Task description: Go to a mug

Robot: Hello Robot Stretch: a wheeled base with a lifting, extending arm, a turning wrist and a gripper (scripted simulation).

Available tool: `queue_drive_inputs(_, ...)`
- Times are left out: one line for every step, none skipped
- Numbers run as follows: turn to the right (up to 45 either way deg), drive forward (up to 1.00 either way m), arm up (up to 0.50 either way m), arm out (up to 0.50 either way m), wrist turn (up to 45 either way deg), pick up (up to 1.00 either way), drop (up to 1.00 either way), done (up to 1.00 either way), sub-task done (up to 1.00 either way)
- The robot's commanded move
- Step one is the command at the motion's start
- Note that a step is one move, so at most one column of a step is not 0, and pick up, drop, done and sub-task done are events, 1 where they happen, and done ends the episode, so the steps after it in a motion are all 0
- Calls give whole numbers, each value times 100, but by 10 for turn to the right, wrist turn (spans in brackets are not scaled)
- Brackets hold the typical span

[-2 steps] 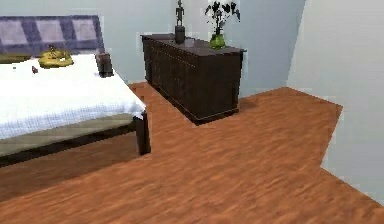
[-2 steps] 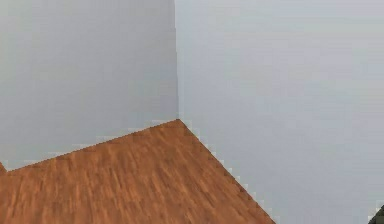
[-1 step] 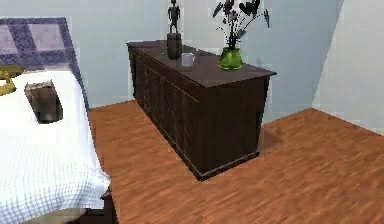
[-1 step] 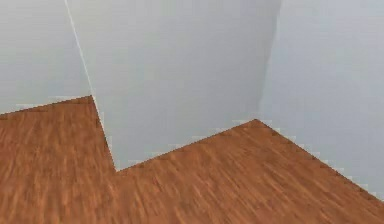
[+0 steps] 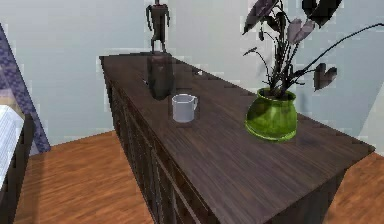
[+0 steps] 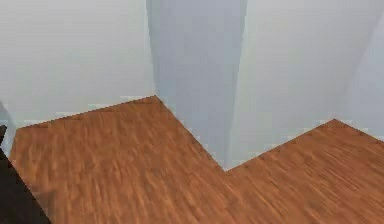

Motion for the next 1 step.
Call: queue_drive_inputs(0, 0, 0, 0, 0, 0, 0, 100, 0)
